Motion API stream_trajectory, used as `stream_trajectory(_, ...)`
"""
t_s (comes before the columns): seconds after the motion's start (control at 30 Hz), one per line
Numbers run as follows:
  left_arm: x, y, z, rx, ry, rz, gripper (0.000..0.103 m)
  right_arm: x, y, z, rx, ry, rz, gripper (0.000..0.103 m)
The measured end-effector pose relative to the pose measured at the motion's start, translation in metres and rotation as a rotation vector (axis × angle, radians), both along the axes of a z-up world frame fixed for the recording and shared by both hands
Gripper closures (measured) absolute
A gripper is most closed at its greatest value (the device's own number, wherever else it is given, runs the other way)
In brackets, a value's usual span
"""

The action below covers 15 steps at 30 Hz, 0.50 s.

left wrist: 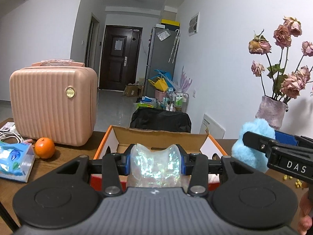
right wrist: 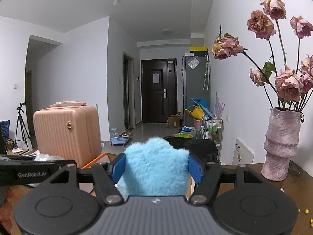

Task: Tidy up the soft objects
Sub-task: 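Carry the blue plush and iridescent bag toward the cardboard box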

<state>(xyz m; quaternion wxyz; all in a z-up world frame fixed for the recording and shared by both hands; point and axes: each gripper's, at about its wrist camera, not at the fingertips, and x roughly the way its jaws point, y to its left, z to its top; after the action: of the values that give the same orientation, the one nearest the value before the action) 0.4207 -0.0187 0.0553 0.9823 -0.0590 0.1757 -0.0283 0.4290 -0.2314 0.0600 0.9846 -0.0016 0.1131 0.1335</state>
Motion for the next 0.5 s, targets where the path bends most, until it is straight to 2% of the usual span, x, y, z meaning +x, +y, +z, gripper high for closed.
stream_trajectory(0.5,0.058,-0.006,-0.009,0.044,0.011,0.027,0.060,0.071,-0.005,-0.003,-0.015,0.037,0.006,0.037)
